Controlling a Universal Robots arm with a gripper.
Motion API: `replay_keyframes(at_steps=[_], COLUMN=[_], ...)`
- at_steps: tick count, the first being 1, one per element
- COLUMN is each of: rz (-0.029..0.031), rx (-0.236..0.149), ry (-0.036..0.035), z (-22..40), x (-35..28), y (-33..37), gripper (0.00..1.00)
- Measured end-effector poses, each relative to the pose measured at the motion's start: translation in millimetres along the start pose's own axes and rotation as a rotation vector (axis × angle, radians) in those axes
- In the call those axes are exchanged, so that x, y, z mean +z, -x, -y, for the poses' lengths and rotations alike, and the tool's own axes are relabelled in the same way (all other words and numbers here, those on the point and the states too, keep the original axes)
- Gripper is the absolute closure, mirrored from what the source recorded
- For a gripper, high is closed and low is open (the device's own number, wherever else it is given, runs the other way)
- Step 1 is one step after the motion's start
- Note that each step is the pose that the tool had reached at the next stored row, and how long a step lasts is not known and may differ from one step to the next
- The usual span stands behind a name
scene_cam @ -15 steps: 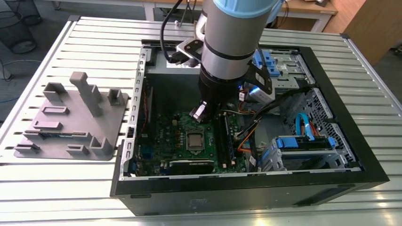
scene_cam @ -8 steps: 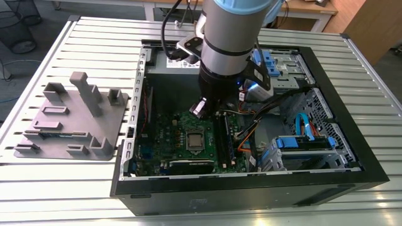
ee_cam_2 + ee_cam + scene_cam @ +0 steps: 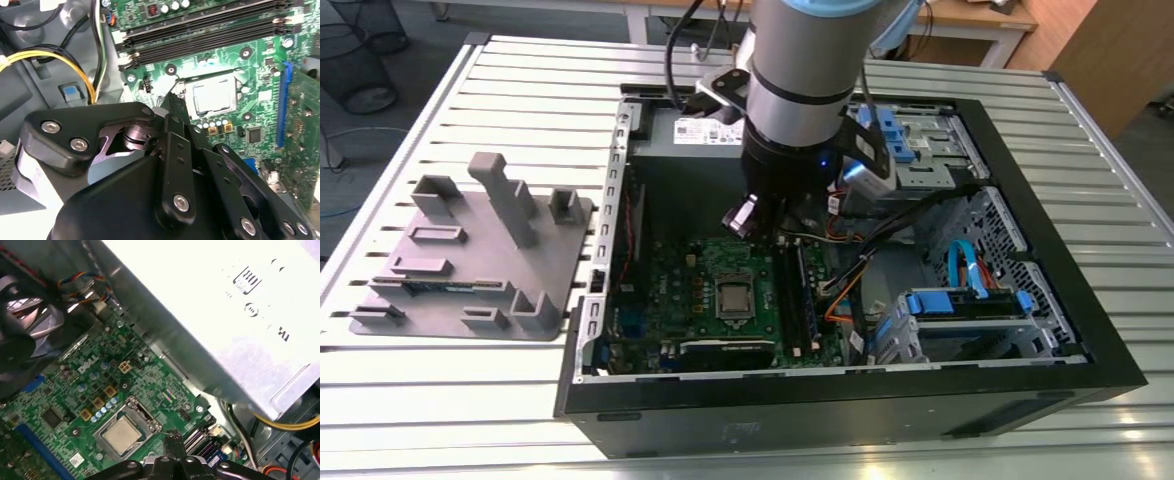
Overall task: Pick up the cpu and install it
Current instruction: 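Close the cpu cover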
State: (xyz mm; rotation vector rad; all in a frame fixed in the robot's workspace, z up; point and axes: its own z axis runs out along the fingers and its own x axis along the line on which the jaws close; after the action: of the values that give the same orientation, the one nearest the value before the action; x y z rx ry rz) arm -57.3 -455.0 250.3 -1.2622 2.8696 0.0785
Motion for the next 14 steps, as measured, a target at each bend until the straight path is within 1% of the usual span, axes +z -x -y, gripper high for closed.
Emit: replay_keyframes(at_steps=[3, 8, 14], rz=[0.0003, 0.0005, 0.0004], rx=[0.000, 0.000, 0.000], ry=[0.0002, 0.0004, 0.0004], z=[-1.5, -1.8, -1.7], x=[0.8, 4.8, 5.1], y=[1.7, 2.1, 2.1], gripper=[0.89, 0.89, 0.89])
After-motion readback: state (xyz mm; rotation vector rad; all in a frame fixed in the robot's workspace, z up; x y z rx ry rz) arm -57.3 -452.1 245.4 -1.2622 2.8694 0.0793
